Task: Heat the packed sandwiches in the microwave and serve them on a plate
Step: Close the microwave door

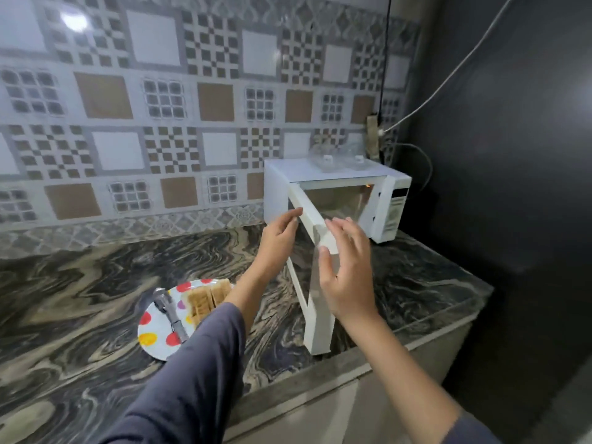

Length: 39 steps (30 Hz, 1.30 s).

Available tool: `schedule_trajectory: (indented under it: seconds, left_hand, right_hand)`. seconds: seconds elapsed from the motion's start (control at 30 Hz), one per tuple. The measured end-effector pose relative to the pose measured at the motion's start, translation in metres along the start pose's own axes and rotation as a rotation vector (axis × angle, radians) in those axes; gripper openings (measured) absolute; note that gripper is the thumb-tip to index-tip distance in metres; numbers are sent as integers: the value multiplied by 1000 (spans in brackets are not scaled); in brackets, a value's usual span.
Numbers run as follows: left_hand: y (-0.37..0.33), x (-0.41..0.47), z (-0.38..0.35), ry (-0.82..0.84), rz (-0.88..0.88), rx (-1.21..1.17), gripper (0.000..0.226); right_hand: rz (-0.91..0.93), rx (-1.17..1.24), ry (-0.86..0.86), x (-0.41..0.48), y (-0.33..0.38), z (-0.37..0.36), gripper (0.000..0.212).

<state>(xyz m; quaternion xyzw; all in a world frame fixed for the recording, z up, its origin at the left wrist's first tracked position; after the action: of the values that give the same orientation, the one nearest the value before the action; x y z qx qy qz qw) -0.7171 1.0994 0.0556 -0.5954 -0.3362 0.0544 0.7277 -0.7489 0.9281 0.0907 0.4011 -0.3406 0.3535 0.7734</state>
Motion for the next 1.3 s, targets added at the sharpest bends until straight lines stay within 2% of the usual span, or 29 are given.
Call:
schedule_trajectory:
  seconds: [0.1, 0.17, 0.37, 0.57, 0.87, 1.07, 1.3]
  left_hand:
    - [13, 6, -35, 139, 52, 81, 35]
    - [25, 8, -46, 166, 84, 52, 36]
    - [15, 26, -73, 213, -134, 212, 32]
    - [26, 65, -146, 301, -392, 405, 29]
    - [47, 135, -222, 157, -531, 575, 30]
    - [73, 185, -257, -38, -603, 817, 32]
    - [101, 228, -277, -333, -477, 942, 34]
  right_hand:
    - [-8, -111, 155, -1, -22, -22, 40]
    - [-12, -105, 193, -6, -33, -32, 37]
    - [-47, -7, 50, -7, -83, -24, 34]
    - [-159, -9, -95, 18, -174, -2, 36]
    - [-208, -19, -75, 83, -302, -16, 31]
    - [-136, 105, -36, 138, -374, -54, 44]
    - [66, 180, 152, 199, -428, -99, 38]
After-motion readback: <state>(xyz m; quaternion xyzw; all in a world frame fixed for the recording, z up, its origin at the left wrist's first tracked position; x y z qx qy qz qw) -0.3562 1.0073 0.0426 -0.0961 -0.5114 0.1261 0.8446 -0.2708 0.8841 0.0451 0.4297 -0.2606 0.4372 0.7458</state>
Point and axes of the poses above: each hand's wrist, its own x-axis towards the middle knuckle, its own z-axis out of the back of the hand, y = z × x, the point moved 10 cm from there along x, towards the middle knuckle, and after that the axes turned 9 degrees about -x, right-handed, at the moved point
